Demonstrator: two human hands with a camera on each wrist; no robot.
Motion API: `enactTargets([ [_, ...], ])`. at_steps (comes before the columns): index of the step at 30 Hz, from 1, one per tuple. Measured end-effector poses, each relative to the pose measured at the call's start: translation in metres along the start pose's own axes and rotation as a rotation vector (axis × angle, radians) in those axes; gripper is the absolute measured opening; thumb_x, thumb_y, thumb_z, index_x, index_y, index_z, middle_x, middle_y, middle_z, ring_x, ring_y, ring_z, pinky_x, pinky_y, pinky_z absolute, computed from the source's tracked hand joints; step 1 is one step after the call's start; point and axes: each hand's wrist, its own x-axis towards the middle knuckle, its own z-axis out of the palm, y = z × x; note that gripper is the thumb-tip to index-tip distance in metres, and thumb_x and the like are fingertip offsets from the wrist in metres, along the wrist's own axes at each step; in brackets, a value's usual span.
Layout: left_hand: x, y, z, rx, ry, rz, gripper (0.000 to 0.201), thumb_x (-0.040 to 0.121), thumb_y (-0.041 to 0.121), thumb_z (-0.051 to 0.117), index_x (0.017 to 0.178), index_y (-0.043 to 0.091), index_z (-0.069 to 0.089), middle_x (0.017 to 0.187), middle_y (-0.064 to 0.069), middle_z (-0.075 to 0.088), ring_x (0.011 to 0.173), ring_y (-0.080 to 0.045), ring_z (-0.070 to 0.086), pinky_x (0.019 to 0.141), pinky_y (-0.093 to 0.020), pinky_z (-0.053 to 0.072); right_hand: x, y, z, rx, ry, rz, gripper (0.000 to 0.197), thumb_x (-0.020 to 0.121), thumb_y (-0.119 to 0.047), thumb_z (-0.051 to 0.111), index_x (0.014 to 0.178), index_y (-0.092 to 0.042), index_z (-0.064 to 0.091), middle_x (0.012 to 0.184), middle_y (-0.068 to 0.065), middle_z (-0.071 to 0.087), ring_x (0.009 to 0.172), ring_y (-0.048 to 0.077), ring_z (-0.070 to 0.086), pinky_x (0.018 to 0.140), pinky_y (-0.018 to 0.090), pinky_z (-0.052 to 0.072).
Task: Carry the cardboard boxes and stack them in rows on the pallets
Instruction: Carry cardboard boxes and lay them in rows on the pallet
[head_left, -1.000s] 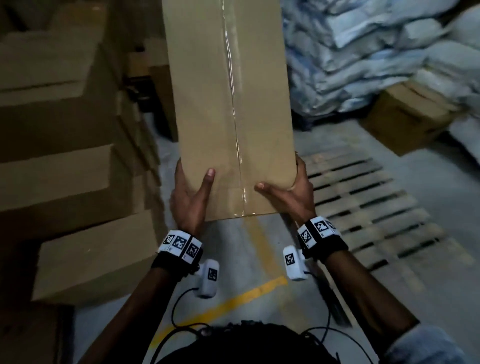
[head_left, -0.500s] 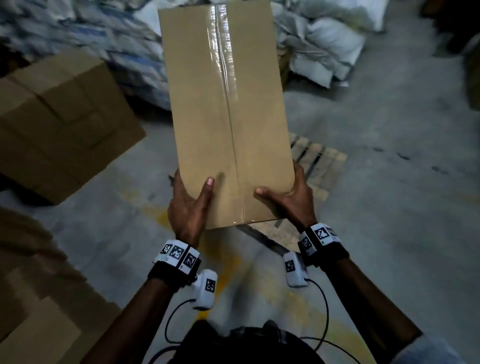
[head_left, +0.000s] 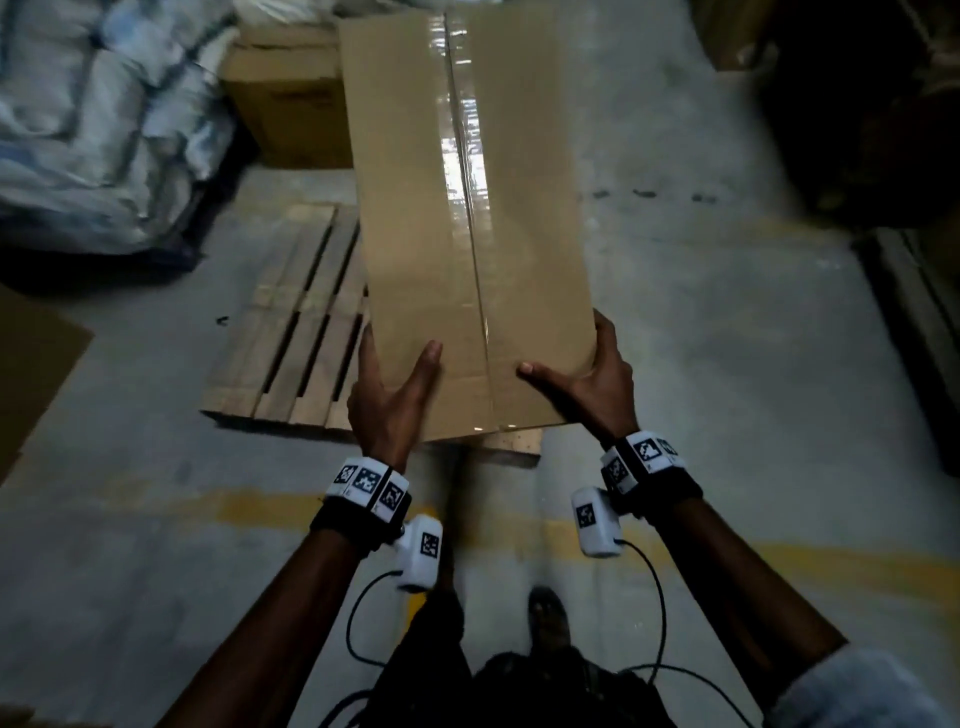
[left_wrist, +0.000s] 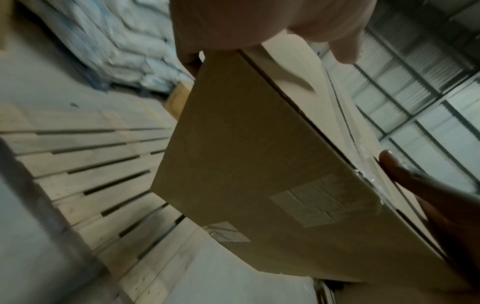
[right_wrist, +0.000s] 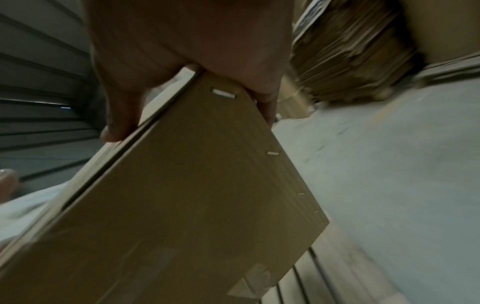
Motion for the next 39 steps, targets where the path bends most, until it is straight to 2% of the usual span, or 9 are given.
enactTargets([
  [3,0.033,-0.012,0.011,0.039,-0.081,-0.010,0.104,0.064,0.089,0.070,0.153,0.050,0.031,0.149,0.014,0.053,0.138,-0.018,0.049,0.117,-0.047,0.038,0.013,0.005,0.015,-0.009,0.055,0.055,0.114,0.056,-0.062,0.094,0.151,-0.040,0.034,0.135,-0.007,0.062,0.116,0.015,0.061,0.101,0.039,0.054],
  [5,0.065,-0.021,0.024,0.064,-0.146,-0.039,0.109,0.059,0.093,0.067,0.153,0.050,0.031,0.150,0.012,0.053,0.138,-0.022,0.049,0.117,-0.049,0.039,0.031,0.009,0.027,-0.031,0.093,0.105,0.112,0.059,-0.059,0.094,0.151,-0.038,0.034,0.136,-0.004,0.061,0.112,0.015,0.059,0.099,0.036,0.053],
  [11,0.113,-0.061,0.074,0.151,-0.312,-0.050,0.111,0.057,0.086,0.078,0.152,0.049,0.032,0.146,0.014,0.055,0.132,-0.016,0.054,0.113,-0.045,0.044,0.070,0.063,0.043,-0.051,0.170,0.259,0.112,0.056,-0.064,0.094,0.149,-0.041,0.035,0.135,-0.004,0.062,0.116,0.020,0.062,0.101,0.045,0.056],
  [15,0.139,-0.107,0.114,0.250,-0.372,-0.074,0.116,0.055,0.083,0.081,0.153,0.051,0.026,0.143,0.007,0.056,0.129,-0.022,0.054,0.110,-0.045,0.047,0.109,0.118,0.057,-0.069,0.155,0.320,0.112,0.057,-0.065,0.092,0.150,-0.040,0.035,0.135,-0.004,0.061,0.115,0.021,0.061,0.101,0.046,0.055],
  [20,0.165,-0.194,0.165,0.306,-0.394,-0.067,0.120,0.058,0.078,0.083,0.157,0.047,0.023,0.146,0.008,0.056,0.131,-0.018,0.054,0.110,-0.042,0.048,0.161,0.213,0.081,-0.077,0.097,0.342,0.110,0.059,-0.066,0.090,0.150,-0.039,0.036,0.136,-0.004,0.062,0.116,0.020,0.061,0.100,0.041,0.054],
  [23,0.178,-0.246,0.192,0.292,-0.406,-0.093,0.116,0.066,0.062,0.089,0.159,0.040,0.023,0.150,0.008,0.052,0.127,-0.006,0.049,0.110,-0.031,0.043,0.181,0.271,0.104,-0.067,0.092,0.361,0.110,0.060,-0.067,0.089,0.152,-0.038,0.036,0.136,-0.004,0.062,0.117,0.020,0.062,0.100,0.039,0.055],
  [28,0.194,-0.328,0.233,0.354,-0.376,-0.153,0.112,0.069,0.057,0.088,0.159,0.041,0.023,0.152,0.002,0.049,0.136,-0.025,0.047,0.111,-0.041,0.043,0.200,0.357,0.143,-0.052,0.077,0.396,0.111,0.059,-0.074,0.086,0.152,-0.039,0.036,0.135,-0.006,0.064,0.115,0.016,0.064,0.099,0.037,0.056],
  [32,0.202,-0.374,0.257,0.381,-0.391,-0.189,0.114,0.068,0.060,0.086,0.159,0.044,0.019,0.155,0.002,0.045,0.140,-0.028,0.043,0.114,-0.049,0.042,0.211,0.403,0.154,-0.055,0.065,0.397,0.110,0.061,-0.072,0.086,0.153,-0.039,0.034,0.135,-0.006,0.063,0.116,0.016,0.064,0.096,0.032,0.056],
  [39,0.211,-0.435,0.283,0.383,-0.421,-0.215,0.112,0.076,0.050,0.086,0.162,0.039,0.015,0.155,-0.002,0.045,0.139,-0.028,0.044,0.112,-0.041,0.042,0.227,0.467,0.169,-0.097,-0.001,0.400,0.114,0.058,-0.072,0.087,0.152,-0.043,0.030,0.134,-0.006,0.064,0.114,0.017,0.065,0.098,0.040,0.057],
])
